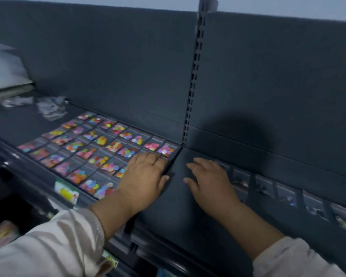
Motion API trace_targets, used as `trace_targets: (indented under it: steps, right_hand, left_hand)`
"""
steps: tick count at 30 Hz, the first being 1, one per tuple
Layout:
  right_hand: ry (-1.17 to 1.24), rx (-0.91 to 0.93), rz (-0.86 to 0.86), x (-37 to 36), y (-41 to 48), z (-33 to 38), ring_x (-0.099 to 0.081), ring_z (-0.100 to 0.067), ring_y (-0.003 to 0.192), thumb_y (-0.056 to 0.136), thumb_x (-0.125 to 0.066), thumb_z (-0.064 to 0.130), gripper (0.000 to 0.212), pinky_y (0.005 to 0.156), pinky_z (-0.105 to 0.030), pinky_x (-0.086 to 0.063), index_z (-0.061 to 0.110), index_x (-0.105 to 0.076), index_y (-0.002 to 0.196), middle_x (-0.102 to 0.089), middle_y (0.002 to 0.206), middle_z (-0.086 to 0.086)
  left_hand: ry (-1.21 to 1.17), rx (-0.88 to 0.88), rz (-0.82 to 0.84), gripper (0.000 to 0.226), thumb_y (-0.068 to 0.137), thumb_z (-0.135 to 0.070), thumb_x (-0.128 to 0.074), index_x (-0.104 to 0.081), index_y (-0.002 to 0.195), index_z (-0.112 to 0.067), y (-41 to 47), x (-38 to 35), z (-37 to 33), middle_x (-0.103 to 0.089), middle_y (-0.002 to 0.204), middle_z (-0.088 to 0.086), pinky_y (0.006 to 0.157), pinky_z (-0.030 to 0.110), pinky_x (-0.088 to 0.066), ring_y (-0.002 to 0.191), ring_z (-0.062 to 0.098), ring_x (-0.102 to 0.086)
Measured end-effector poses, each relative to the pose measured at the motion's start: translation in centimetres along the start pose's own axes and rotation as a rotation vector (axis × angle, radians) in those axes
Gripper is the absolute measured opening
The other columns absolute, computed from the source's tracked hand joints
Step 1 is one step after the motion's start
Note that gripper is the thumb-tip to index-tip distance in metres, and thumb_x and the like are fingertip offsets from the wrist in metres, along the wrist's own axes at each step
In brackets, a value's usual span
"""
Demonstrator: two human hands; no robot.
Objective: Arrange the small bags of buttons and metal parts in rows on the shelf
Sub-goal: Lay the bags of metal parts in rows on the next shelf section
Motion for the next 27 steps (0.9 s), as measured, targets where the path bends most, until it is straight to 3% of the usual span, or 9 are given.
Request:
trace_targets:
  steps: [3, 7, 10, 15, 18, 27]
  right_hand:
    - [-0.002, 0.077, -0.009, -0.1, 1.8, 3.8, -0.033, -0.022, 0.133, 0.094, -0.047, 0.040, 0.046, 0.111, -0.035, -0.022, 0.019, -0.046, 0.136, -0.039, 0.145, -0.002]
    - [0.007, 0.161, -0.074, -0.8, 4.3, 10.1, -0.053, -0.029, 0.111, 0.088, -0.058, 0.030, 0.035, 0.096, -0.039, -0.040, 0.011, -0.061, 0.117, -0.059, 0.122, -0.008]
    - [0.019, 0.200, -0.047, -2.1, 6.2, 15.6, -0.057, -0.030, 0.105, 0.083, -0.052, 0.035, 0.040, 0.092, -0.041, -0.046, 0.010, -0.063, 0.113, -0.062, 0.116, -0.009]
    - [0.022, 0.251, -0.032, -4.6, 9.7, 25.6, -0.055, -0.033, 0.110, 0.084, -0.039, 0.044, 0.051, 0.096, -0.045, -0.045, 0.011, -0.061, 0.116, -0.060, 0.122, -0.010]
    - [0.024, 0.273, -0.038, -5.6, 11.7, 31.1, -0.052, -0.029, 0.113, 0.087, -0.041, 0.042, 0.047, 0.098, -0.042, -0.042, 0.013, -0.057, 0.121, -0.057, 0.125, -0.007]
    - [0.070, 0.308, 0.057, -7.7, 16.8, 41.3, -0.037, -0.017, 0.127, 0.096, -0.044, 0.037, 0.043, 0.107, -0.029, -0.027, 0.018, -0.044, 0.135, -0.043, 0.139, 0.001]
  left_hand:
    - [0.030, 0.055, -0.042, 0.046, 0.076, -0.043, -0.044, -0.067, 0.104, -0.016, -1.6, 1.7, 3.5, -0.066, 0.098, 0.005, 0.084, 0.034, -0.046, 0.090, 0.027, -0.062]
    - [0.026, 0.126, -0.063, 0.047, 0.074, -0.041, -0.056, -0.064, 0.113, -0.015, -4.4, 3.9, 9.6, -0.065, 0.108, 0.007, 0.087, 0.040, -0.048, 0.098, 0.030, -0.061]
    - [0.041, 0.172, -0.085, 0.044, 0.079, -0.041, -0.052, -0.063, 0.112, -0.016, -7.1, 5.7, 14.9, -0.064, 0.107, 0.005, 0.086, 0.038, -0.046, 0.096, 0.028, -0.061]
    - [0.071, 0.255, -0.118, 0.044, 0.081, -0.040, -0.058, -0.061, 0.118, -0.017, -11.5, 8.3, 24.6, -0.063, 0.113, 0.005, 0.090, 0.040, -0.044, 0.101, 0.028, -0.060]
    - [0.080, 0.299, -0.140, 0.043, 0.082, -0.038, -0.064, -0.061, 0.120, -0.017, -13.9, 9.7, 30.1, -0.062, 0.119, 0.004, 0.094, 0.040, -0.042, 0.108, 0.027, -0.059]
    - [0.012, 0.376, -0.117, 0.049, 0.092, -0.044, -0.049, -0.047, 0.135, -0.021, -16.9, 11.5, 41.5, -0.050, 0.138, 0.000, 0.107, 0.037, -0.033, 0.126, 0.020, -0.046]
Point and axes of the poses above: each hand's wrist, its own y-axis towards the middle knuckle, its own x-axis out of the back of the hand, z = x × y, the point moved 2 cm from there along y, towards the middle knuckle
